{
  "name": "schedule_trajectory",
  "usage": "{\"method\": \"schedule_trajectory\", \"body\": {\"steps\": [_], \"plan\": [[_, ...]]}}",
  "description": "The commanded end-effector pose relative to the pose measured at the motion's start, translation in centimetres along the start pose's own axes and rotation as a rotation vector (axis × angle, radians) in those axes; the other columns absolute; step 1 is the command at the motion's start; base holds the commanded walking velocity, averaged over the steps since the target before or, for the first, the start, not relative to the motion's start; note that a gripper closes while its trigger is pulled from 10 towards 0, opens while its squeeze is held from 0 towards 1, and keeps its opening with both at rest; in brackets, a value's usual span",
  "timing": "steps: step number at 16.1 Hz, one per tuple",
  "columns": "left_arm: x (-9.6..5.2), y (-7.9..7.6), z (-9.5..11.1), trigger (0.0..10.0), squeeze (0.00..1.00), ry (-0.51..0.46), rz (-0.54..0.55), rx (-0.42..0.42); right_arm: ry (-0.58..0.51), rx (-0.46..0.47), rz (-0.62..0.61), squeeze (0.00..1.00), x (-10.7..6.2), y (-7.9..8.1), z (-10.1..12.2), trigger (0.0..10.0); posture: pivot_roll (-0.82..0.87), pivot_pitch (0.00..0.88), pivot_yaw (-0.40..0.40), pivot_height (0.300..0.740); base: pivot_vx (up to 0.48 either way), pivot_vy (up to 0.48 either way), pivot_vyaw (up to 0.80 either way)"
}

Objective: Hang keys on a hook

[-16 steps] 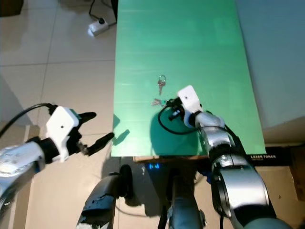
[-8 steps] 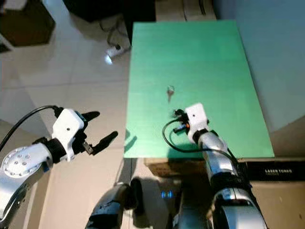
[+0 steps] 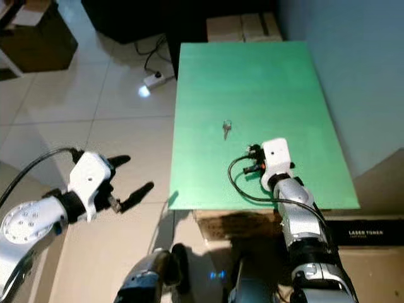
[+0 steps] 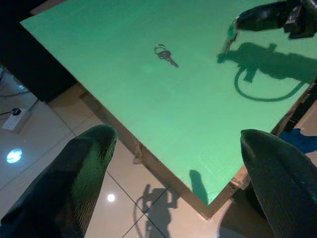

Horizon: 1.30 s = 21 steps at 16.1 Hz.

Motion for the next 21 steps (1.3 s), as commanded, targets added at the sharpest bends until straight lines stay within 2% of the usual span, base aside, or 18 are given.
{"method": "schedule_trajectory", "body": {"steps": [1, 4, 8, 9, 10, 11, 12, 15, 17, 21], "plan": [[-0.4, 0.0, 0.0, 10.0, 0.0, 0.006, 0.015, 0.023, 0.039, 0.009, -0.055, 0.0, -0.2, -0.5, -0.6, 10.0, 0.05, 0.198, 0.11, 0.74, 0.0, 0.0, 0.0], [-0.9, 0.0, 0.1, 10.0, 0.0, 0.007, 0.034, 0.026, 0.065, 0.028, -0.13, 0.0, -0.2, -0.4, -1.0, 10.0, 0.08, 0.183, 0.094, 0.74, 0.0, 0.0, 0.0], [-0.8, 0.7, 0.1, 10.0, 0.0, 0.009, 0.035, 0.041, 0.064, 0.028, -0.128, 0.0, 0.5, 0.6, -0.7, 10.0, 0.06, 0.174, 0.105, 0.74, 0.0, 0.0, 0.0], [-0.7, 0.6, 0.1, 10.0, 0.0, 0.008, 0.03, 0.041, 0.064, 0.033, -0.124, 0.24, 0.5, 0.8, -0.7, 10.0, 0.06, 0.174, 0.109, 0.74, 0.0, 0.0, 0.0], [-0.6, 0.4, 0.2, 10.0, 0.0, 0.005, 0.02, 0.04, 0.078, 0.023, -0.117, 0.84, 0.5, 1.0, -0.8, 10.0, 0.06, 0.177, 0.115, 0.74, 0.0, 0.0, 0.0], [-0.5, 0.4, 0.2, 10.0, 0.0, 0.005, 0.018, 0.04, 0.086, 0.015, -0.117, 0.84, 0.6, 1.1, -1.0, 10.0, 0.06, 0.177, 0.116, 0.74, 0.0, 0.0, 0.0], [-0.5, 0.3, 0.2, 10.0, 0.0, 0.006, 0.015, 0.04, 0.096, 0.011, -0.122, 1.0, 0.6, 1.0, -1.2, 10.0, 0.05, 0.179, 0.12, 0.74, 0.0, 0.0, 0.0], [-0.5, 0.3, 0.4, 10.0, 0.0, 0.011, 0.005, 0.047, 0.15, 0.008, -0.132, 1.0, 0.8, 1.0, -2.2, 10.0, 0.08, 0.188, 0.124, 0.74, 0.0, 0.0, 0.0], [-0.7, 0.6, 0.2, 10.0, 0.0, 0.022, 0.01, 0.056, 0.152, 0.007, -0.131, 1.0, 1.0, 1.0, -2.2, 10.0, 0.08, 0.194, 0.128, 0.74, 0.0, 0.0, 0.0], [-0.9, 0.7, 0.2, 10.0, 0.0, 0.025, 0.013, 0.058, 0.05, 0.025, -0.03, 1.0, 1.7, 1.8, -0.3, 10.0, 0.09, 0.195, 0.129, 0.74, 0.0, 0.0, 0.0]]}}
Point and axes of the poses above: a point about 5 cm out from each wrist's last joint towards the gripper, its own x axis pointing out of the wrist towards the gripper, its own z axis along the axis of the wrist's last joint, y = z × x, the point moved 1 cm from there along x, pointing out of the wrist towards the gripper, and after that the axes turned 3 degrees about -x, right-handed, at the moved point
